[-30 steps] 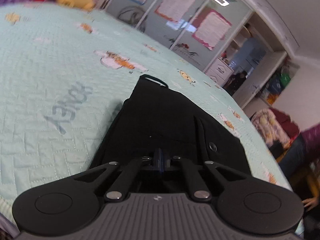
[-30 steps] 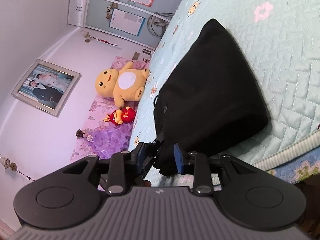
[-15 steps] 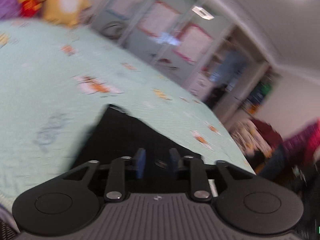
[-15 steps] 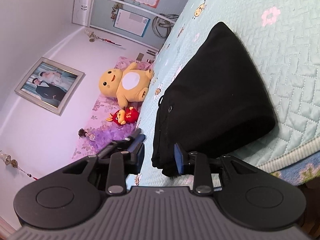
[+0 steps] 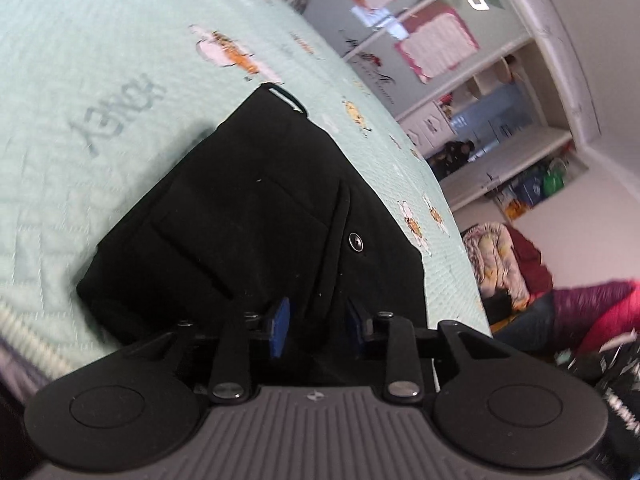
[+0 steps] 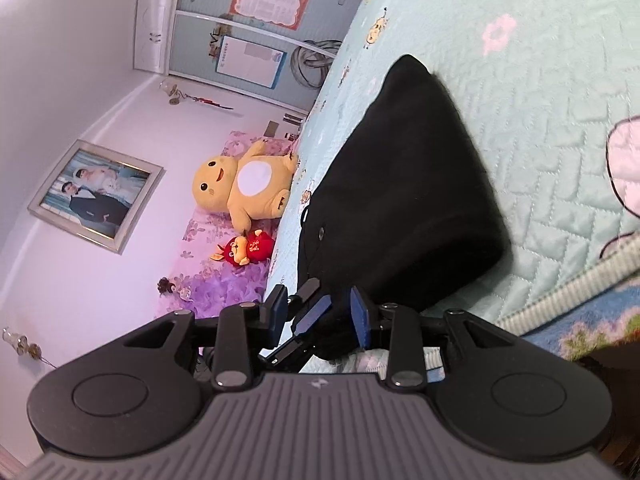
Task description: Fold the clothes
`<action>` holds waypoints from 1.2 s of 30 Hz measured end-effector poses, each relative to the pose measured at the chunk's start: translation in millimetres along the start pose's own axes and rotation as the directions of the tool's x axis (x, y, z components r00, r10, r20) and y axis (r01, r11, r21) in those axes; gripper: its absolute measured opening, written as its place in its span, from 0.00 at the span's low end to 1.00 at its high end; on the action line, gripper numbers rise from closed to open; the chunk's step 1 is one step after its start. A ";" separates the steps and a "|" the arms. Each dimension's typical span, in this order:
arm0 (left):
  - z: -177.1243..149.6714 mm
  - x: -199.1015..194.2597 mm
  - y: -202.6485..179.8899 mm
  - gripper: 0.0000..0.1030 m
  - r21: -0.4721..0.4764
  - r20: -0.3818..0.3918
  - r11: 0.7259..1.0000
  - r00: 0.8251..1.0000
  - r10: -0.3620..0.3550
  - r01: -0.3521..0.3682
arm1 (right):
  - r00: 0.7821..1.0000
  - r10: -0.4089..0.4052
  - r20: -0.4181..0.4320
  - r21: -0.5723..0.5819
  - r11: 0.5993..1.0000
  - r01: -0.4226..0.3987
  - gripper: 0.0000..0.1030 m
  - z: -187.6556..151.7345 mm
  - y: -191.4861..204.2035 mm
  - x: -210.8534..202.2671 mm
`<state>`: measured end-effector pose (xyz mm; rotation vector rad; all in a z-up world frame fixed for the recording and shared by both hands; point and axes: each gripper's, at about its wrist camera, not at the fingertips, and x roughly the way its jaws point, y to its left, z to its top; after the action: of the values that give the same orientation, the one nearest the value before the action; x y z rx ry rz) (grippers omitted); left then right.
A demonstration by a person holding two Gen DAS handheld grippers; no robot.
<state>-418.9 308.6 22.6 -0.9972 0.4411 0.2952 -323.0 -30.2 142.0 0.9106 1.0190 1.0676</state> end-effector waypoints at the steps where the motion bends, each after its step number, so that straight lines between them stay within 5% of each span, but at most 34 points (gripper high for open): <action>1: -1.3 -4.9 -3.0 0.34 -0.018 -0.003 1.000 1.000 0.001 -0.001 | 1.000 0.003 -0.001 0.000 1.000 -0.003 0.35 -0.1 -0.8 0.1; 11: -23.2 -28.4 -15.2 0.61 -0.144 -0.065 0.989 0.997 0.029 -0.038 | 0.999 0.030 0.017 0.026 0.999 -0.030 0.43 5.5 -12.6 -6.2; 18: -38.6 -19.9 -9.1 0.61 -0.240 -0.141 0.963 0.986 0.090 -0.122 | 0.998 0.049 0.033 0.037 0.998 -0.051 0.43 8.4 -19.6 -13.9; 36: -45.5 -18.5 -7.9 0.68 -0.337 -0.090 0.939 0.995 0.036 -0.064 | 0.990 0.060 0.129 0.114 0.991 -0.075 0.48 25.1 -49.6 -38.7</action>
<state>-441.7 264.8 16.2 -1.3415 0.5018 0.3857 -292.8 -81.9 110.3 1.1021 0.9602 1.0005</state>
